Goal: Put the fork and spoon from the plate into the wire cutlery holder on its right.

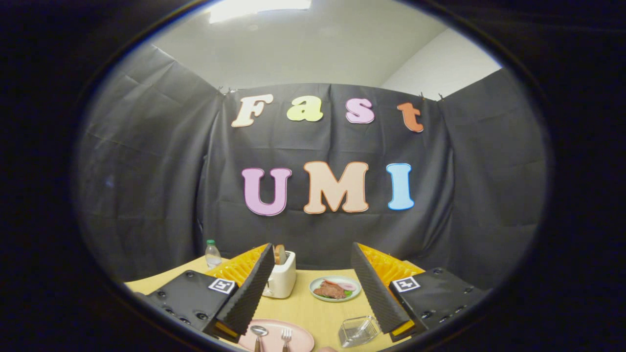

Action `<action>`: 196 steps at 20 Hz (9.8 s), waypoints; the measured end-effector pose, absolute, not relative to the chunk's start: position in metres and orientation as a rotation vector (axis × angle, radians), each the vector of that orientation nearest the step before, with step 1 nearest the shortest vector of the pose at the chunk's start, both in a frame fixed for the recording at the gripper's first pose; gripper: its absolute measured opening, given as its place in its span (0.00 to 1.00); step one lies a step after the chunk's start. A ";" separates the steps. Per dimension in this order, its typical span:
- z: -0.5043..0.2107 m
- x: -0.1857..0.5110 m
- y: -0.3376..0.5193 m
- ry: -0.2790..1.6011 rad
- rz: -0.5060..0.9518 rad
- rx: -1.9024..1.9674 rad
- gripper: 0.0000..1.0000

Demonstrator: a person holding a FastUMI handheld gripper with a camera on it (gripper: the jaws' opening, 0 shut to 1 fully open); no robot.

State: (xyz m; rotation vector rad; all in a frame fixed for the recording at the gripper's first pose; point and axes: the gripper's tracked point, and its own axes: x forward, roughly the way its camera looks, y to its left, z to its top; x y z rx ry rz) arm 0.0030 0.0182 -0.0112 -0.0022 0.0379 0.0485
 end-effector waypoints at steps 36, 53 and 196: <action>-0.282 -0.038 0.066 0.649 0.230 -0.095 1.00; -0.377 -0.070 0.068 0.883 0.259 -0.216 0.67; -0.292 -0.051 0.053 1.057 0.437 -0.231 0.09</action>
